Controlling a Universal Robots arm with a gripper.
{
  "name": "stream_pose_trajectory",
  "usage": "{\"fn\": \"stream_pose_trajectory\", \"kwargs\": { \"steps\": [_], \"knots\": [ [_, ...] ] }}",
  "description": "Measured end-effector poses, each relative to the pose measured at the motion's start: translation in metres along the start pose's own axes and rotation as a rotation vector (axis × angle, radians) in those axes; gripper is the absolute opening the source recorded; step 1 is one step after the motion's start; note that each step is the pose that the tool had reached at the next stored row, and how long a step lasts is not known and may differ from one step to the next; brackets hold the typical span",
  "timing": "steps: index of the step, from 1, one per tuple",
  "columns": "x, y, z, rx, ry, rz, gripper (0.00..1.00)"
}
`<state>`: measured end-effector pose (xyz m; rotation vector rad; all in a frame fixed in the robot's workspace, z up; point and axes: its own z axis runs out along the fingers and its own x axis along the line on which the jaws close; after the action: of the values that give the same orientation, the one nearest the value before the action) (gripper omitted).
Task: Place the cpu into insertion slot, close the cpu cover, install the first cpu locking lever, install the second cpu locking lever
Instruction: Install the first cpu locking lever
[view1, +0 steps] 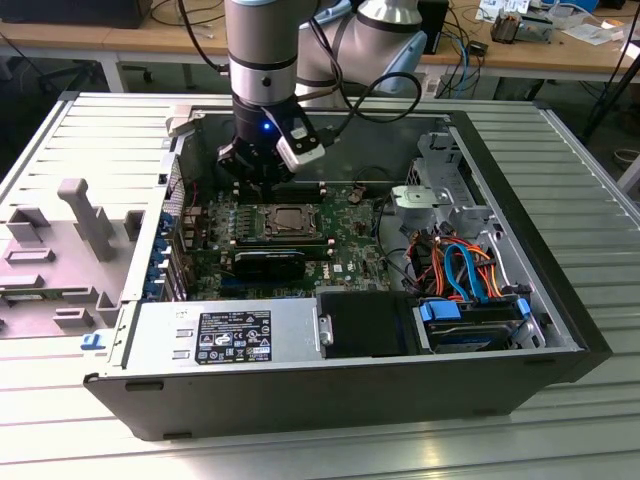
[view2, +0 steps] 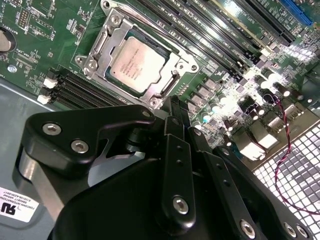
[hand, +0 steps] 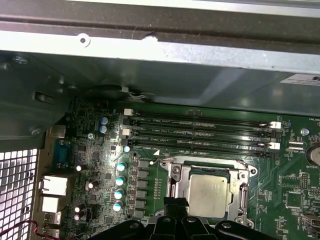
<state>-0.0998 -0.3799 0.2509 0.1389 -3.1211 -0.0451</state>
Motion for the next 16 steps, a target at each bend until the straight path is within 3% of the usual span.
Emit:
{"fn": "stream_pose_trajectory", "kwargs": {
  "steps": [16],
  "knots": [
    [0.0034, 0.0003, 0.0001, 0.0000, 0.0000, 0.000, 0.11]
  ]
}}
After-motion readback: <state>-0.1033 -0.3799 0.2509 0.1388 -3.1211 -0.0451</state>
